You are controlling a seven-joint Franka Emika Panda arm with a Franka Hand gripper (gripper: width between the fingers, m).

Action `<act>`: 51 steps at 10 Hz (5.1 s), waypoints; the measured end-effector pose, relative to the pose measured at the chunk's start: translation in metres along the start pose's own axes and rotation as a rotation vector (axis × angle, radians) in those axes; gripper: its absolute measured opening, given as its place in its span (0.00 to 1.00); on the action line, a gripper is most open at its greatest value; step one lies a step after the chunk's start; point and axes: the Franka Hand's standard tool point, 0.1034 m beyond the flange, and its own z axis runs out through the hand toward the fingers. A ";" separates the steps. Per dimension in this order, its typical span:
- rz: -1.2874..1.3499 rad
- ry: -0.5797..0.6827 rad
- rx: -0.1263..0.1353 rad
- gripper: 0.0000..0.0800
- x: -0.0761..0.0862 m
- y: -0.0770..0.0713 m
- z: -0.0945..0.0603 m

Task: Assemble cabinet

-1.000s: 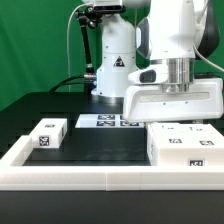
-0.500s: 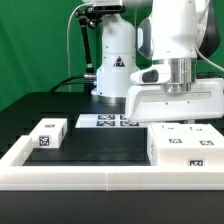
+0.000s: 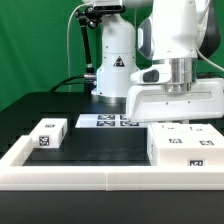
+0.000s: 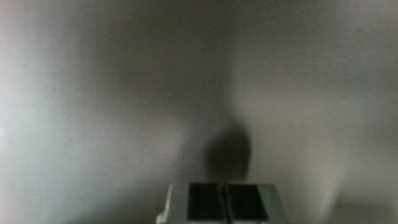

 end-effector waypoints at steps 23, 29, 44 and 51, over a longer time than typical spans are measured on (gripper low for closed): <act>0.045 -0.001 -0.003 1.00 0.012 0.014 0.001; 0.046 -0.004 0.000 0.86 0.014 0.010 0.001; 0.011 0.003 0.006 0.00 0.019 0.006 -0.016; 0.003 -0.022 0.016 0.00 0.025 0.004 -0.036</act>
Offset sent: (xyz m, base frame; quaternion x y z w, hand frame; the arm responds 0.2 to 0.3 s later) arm 0.0000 0.0000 0.0000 0.0000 0.0000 0.0000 1.0000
